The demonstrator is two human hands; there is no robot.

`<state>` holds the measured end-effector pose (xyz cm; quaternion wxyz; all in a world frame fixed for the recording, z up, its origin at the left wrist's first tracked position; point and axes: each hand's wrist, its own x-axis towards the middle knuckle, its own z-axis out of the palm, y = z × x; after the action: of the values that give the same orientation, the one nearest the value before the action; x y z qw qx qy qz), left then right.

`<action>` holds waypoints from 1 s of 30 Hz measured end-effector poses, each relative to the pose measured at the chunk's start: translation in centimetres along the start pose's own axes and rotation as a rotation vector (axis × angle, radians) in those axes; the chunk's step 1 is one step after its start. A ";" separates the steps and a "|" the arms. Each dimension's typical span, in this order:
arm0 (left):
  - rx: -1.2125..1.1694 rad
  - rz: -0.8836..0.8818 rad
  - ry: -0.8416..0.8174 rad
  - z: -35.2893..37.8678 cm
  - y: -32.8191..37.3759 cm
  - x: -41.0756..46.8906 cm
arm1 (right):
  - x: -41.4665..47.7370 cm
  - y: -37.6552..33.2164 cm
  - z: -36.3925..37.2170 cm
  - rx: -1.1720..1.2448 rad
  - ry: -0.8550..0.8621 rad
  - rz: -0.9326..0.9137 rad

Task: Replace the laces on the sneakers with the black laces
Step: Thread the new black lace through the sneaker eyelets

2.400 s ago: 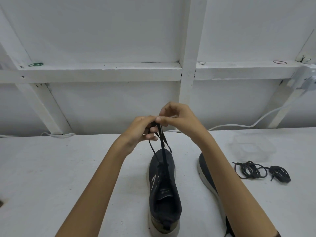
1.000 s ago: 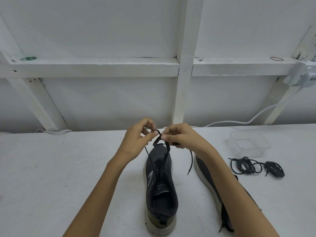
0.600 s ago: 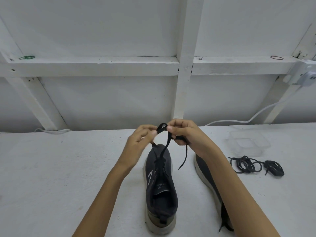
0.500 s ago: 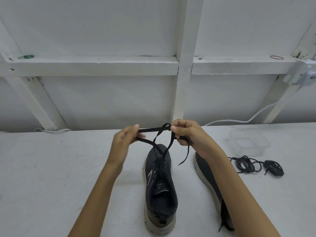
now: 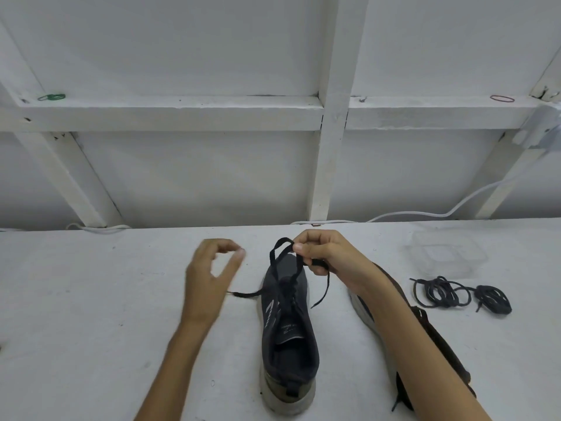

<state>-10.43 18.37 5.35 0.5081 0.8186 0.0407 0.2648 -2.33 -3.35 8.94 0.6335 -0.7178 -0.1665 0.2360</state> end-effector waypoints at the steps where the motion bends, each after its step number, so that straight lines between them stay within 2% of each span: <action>1: -0.019 0.062 -0.061 1.1 0.9 -0.6 | 0.1 0.1 0.3 -0.003 -0.013 0.002; 4: -0.037 0.105 -0.193 3.7 2.5 -2.0 | 0.1 0.5 0.7 -0.001 -0.046 0.005; 8: -0.101 -0.004 -0.157 4.4 2.7 -2.0 | -0.4 0.8 0.4 0.010 -0.063 0.012; 14: -0.105 -0.019 -0.281 3.7 2.1 -1.9 | -1.4 1.2 0.0 0.011 -0.113 0.028; 16: -0.169 -0.064 -0.213 3.0 1.7 -1.9 | -1.8 1.3 -0.4 -0.015 -0.074 0.047; 20: -0.265 -0.218 0.034 0.2 -0.5 -1.2 | -2.7 2.0 -2.3 -0.110 0.060 0.117; 24: -0.143 -0.315 0.221 -3.2 -2.8 -1.1 | -3.5 3.5 -4.2 -0.397 0.176 0.166; 26: -0.007 -0.361 0.213 -4.6 -4.1 -1.4 | -3.6 4.1 -4.8 -0.639 0.238 0.203; 28: 0.298 -0.384 0.048 -5.3 -5.8 -1.9 | -3.9 4.1 -4.6 -0.942 0.282 0.277; 30: 0.558 -0.386 -0.175 -4.8 -6.5 -2.6 | -4.0 4.0 -3.8 -1.141 0.277 0.310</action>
<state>-13.66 24.50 0.42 0.3069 0.9228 0.2217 0.0713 -3.85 -9.21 5.80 0.1227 -0.9841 -0.0762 0.1033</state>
